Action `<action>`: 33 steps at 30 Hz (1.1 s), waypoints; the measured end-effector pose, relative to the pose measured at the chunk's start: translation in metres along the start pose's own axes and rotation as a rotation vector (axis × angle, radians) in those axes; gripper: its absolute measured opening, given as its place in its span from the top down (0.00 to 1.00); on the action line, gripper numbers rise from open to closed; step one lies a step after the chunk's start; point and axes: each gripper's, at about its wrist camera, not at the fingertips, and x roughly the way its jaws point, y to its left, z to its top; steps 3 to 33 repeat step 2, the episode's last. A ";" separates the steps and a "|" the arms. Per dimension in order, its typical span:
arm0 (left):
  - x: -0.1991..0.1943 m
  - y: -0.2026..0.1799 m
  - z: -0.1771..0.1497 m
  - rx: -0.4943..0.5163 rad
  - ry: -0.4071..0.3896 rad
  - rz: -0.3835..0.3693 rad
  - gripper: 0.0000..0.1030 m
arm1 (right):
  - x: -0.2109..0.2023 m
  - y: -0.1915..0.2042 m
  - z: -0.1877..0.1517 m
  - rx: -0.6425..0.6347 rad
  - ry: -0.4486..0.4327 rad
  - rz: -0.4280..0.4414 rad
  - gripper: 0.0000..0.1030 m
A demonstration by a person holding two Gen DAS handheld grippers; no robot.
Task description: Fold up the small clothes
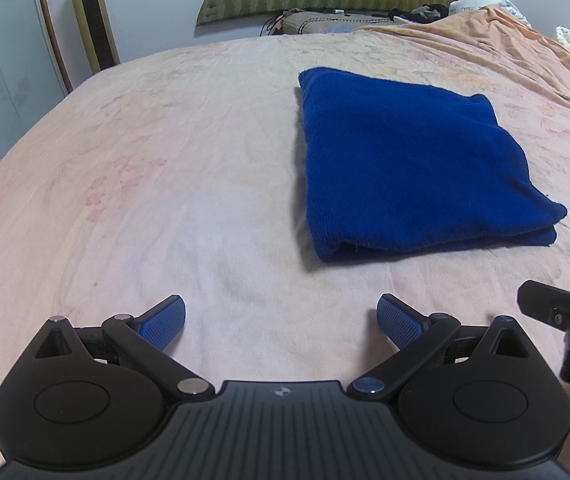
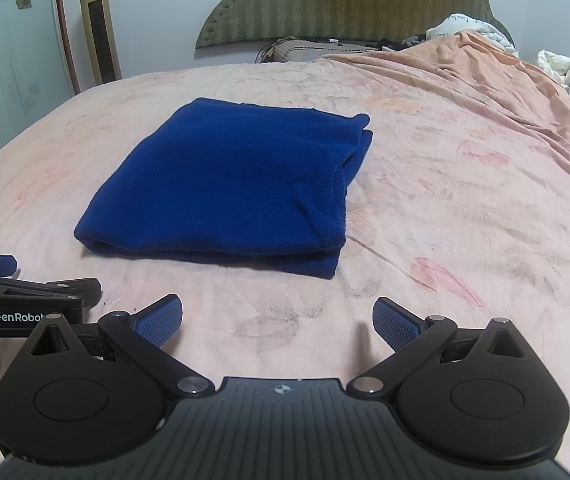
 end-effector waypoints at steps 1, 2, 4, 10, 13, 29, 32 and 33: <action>-0.001 0.003 0.001 0.003 -0.012 0.007 0.00 | -0.001 -0.001 0.001 0.002 -0.007 0.001 0.01; -0.002 0.006 0.004 0.005 -0.023 0.013 0.00 | -0.003 -0.004 0.003 0.006 -0.020 0.000 0.01; -0.002 0.006 0.004 0.005 -0.023 0.013 0.00 | -0.003 -0.004 0.003 0.006 -0.020 0.000 0.01; -0.002 0.006 0.004 0.005 -0.023 0.013 0.00 | -0.003 -0.004 0.003 0.006 -0.020 0.000 0.01; -0.002 0.006 0.004 0.005 -0.023 0.013 0.00 | -0.003 -0.004 0.003 0.006 -0.020 0.000 0.01; -0.002 0.006 0.004 0.005 -0.023 0.013 0.00 | -0.003 -0.004 0.003 0.006 -0.020 0.000 0.01; -0.002 0.006 0.004 0.005 -0.023 0.013 0.00 | -0.003 -0.004 0.003 0.006 -0.020 0.000 0.01; -0.002 0.006 0.004 0.005 -0.023 0.013 0.00 | -0.003 -0.004 0.003 0.006 -0.020 0.000 0.01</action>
